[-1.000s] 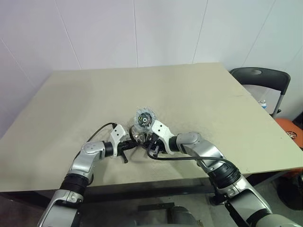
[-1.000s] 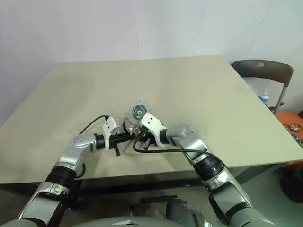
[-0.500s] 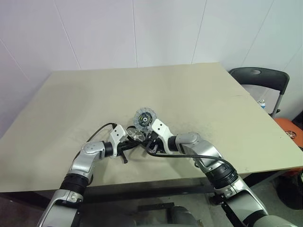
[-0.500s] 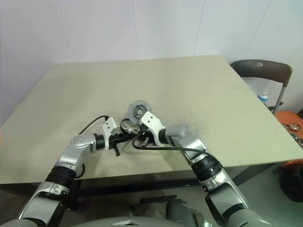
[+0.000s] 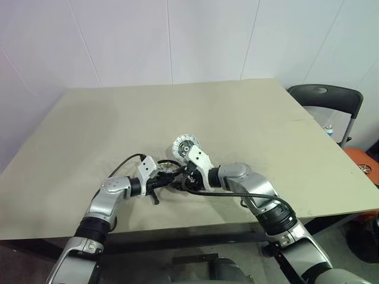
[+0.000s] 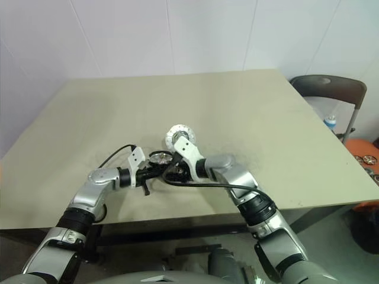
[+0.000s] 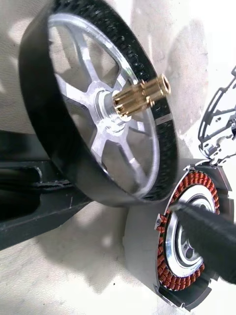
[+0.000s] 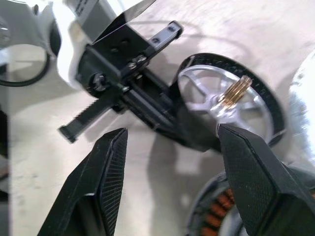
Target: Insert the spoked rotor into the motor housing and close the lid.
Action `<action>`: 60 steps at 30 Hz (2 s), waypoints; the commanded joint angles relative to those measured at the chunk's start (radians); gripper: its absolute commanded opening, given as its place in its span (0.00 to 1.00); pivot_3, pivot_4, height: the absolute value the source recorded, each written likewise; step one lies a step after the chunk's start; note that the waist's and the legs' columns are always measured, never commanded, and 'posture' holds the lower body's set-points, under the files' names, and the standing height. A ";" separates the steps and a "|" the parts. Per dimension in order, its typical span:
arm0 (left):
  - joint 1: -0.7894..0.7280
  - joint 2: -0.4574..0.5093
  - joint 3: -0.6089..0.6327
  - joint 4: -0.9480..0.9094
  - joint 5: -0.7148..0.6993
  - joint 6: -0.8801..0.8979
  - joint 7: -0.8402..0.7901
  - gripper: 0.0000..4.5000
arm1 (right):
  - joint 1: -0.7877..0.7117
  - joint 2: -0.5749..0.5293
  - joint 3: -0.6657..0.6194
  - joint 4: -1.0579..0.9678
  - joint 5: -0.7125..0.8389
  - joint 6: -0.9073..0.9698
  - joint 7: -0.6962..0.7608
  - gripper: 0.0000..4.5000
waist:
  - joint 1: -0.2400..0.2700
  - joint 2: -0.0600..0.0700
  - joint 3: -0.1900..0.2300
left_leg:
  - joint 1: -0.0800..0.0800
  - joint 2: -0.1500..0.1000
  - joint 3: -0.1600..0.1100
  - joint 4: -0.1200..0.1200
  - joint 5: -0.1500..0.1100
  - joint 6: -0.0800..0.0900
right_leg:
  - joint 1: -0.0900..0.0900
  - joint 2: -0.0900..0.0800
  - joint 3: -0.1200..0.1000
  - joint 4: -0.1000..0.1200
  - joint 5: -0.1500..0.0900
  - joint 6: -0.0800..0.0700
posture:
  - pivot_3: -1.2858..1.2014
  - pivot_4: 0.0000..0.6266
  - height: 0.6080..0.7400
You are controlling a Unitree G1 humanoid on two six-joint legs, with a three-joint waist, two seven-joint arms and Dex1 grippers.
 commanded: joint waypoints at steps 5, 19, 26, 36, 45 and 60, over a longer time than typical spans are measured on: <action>-0.013 0.009 0.012 -0.018 -0.006 -0.006 -0.003 0.00 | -0.060 0.030 0.016 0.000 -0.058 -0.095 -0.035 0.68 | 0.000 0.000 0.000 | 0.000 0.000 0.000 0.000 0.000 0.000 | 0.000 0.000 0.000 0.000 0.000 0.000 | 0.52 0.00 1.00; -0.011 0.051 0.060 -0.005 -0.018 -0.004 0.013 0.00 | -0.070 0.044 0.078 0.065 -0.141 -0.171 -0.023 0.68 | -0.001 0.000 0.000 | 0.000 0.000 0.000 0.000 0.000 0.000 | 0.000 0.000 0.000 0.000 0.000 0.000 | 0.52 0.00 1.00; -0.010 0.047 0.061 0.000 -0.016 -0.007 0.016 0.00 | -0.066 0.078 0.080 0.104 -0.166 -0.213 -0.037 0.68 | -0.002 0.000 0.000 | 0.000 0.000 0.000 0.000 0.000 0.000 | -0.001 0.000 0.000 0.000 0.000 0.000 | 0.52 0.00 1.00; -0.015 0.046 0.063 0.005 -0.016 -0.010 0.016 0.00 | -0.059 0.112 0.058 0.148 -0.192 -0.258 -0.091 0.09 | -0.003 0.000 0.000 | 0.000 0.000 0.000 0.000 0.000 0.000 | -0.001 0.000 0.000 0.000 0.000 0.000 | 0.52 0.00 1.00; -0.022 0.043 0.060 0.015 -0.014 -0.014 0.014 0.00 | -0.053 0.106 0.055 0.143 -0.190 -0.250 -0.089 0.00 | -0.004 0.000 0.000 | 0.000 0.000 0.000 0.000 0.000 0.000 | -0.001 0.000 0.000 0.000 0.000 0.000 | 0.52 0.00 1.00; -0.017 0.044 0.059 0.015 -0.012 -0.016 0.016 0.00 | -0.066 0.119 0.095 0.170 -0.236 -0.272 -0.091 0.58 | -0.004 0.000 0.000 | 0.000 0.000 0.000 0.000 0.000 0.000 | -0.001 0.000 0.000 0.000 0.000 0.000 | 0.52 0.00 1.00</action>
